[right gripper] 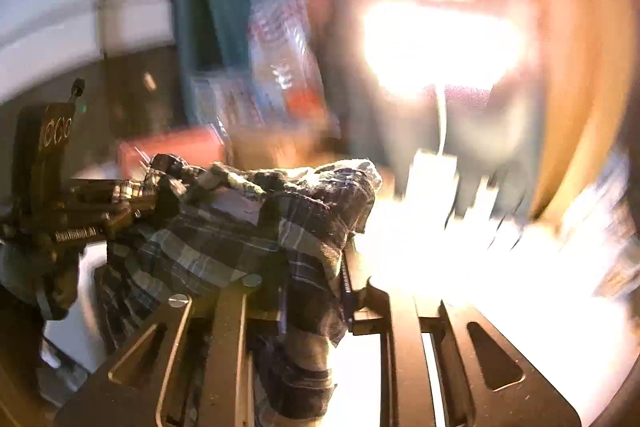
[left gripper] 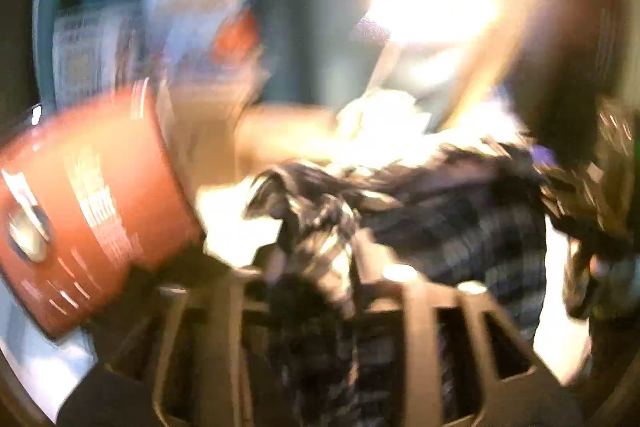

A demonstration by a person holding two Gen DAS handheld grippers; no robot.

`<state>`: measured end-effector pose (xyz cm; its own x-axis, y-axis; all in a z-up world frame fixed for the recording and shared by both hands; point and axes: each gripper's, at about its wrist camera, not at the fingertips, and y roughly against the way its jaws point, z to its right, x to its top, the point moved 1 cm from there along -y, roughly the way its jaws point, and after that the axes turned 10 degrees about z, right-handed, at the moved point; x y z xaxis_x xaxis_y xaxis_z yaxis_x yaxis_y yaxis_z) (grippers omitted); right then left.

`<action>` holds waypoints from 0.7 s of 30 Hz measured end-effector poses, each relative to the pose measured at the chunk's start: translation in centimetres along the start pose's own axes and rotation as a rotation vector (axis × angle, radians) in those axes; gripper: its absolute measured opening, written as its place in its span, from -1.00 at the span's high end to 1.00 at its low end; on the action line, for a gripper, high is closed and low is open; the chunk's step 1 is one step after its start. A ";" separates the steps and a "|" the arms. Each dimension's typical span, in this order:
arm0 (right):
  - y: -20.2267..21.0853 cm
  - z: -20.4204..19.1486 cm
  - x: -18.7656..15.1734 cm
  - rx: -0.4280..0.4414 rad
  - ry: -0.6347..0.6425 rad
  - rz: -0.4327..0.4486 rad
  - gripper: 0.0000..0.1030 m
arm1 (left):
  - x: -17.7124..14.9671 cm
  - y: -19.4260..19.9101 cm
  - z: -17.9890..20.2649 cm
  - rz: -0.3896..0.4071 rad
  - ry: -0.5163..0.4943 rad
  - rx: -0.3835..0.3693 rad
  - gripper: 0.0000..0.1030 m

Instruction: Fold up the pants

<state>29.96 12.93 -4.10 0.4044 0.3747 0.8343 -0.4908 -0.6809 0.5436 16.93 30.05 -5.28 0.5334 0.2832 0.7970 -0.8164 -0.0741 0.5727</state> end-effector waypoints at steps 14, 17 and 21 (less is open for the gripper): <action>4.3 3.6 -2.3 -0.092 -0.047 -0.026 -0.33 | 0.3 5.1 0.8 0.142 0.001 0.085 -0.43; 6.4 3.5 -2.4 -0.107 -0.051 -0.010 -0.33 | -0.2 5.3 3.5 0.139 -0.008 0.043 -0.43; 10.0 3.7 -2.8 -0.145 -0.060 0.015 -0.33 | -1.2 6.5 7.4 0.143 -0.027 -0.005 -0.43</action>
<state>26.77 2.79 -1.30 0.4395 0.3244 0.8376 -0.6014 -0.5864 0.5426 12.62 22.20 -1.06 0.4175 0.2447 0.8751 -0.8854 -0.1069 0.4523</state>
